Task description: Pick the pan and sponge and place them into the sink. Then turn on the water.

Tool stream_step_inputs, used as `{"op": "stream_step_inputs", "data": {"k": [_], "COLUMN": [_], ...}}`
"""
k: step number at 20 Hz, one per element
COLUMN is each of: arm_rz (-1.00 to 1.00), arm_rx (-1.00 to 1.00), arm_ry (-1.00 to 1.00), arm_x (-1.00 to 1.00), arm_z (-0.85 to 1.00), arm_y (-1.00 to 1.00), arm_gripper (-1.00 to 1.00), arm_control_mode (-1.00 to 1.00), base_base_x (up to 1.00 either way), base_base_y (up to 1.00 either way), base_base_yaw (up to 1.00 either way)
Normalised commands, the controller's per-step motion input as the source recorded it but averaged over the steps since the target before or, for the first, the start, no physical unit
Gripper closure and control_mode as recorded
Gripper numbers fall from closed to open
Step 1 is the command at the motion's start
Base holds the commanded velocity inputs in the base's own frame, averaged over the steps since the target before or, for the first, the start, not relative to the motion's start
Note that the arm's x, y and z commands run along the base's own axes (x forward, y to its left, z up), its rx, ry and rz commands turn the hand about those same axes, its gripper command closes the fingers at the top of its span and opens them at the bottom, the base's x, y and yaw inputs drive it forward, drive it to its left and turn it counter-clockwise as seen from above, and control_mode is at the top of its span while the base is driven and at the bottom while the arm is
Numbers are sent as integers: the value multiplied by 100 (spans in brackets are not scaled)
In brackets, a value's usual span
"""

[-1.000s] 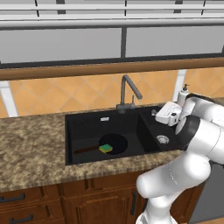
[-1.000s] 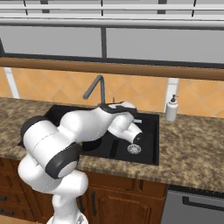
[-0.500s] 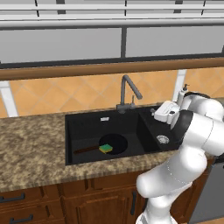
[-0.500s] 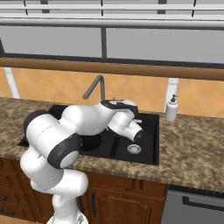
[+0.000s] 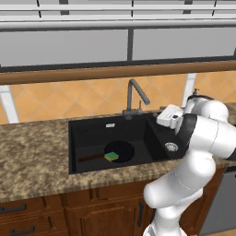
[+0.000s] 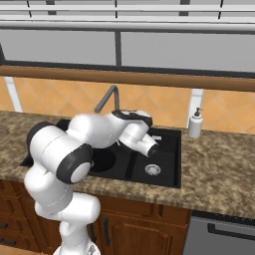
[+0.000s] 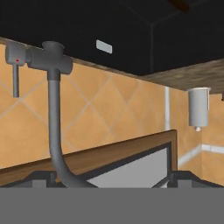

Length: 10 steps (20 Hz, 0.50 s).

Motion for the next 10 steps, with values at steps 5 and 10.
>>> {"op": "stream_step_inputs", "data": {"k": [5, 10], "arm_rz": [0, 0], "arm_rx": [0, 0], "arm_ry": [0, 0], "arm_x": [30, 29], "arm_z": [0, -3], "arm_y": [5, 0], "arm_gripper": [-100, -100], "arm_control_mode": [-100, -100], "base_base_x": [0, 0], "base_base_y": [0, 0], "base_base_yaw": [0, 0]}}
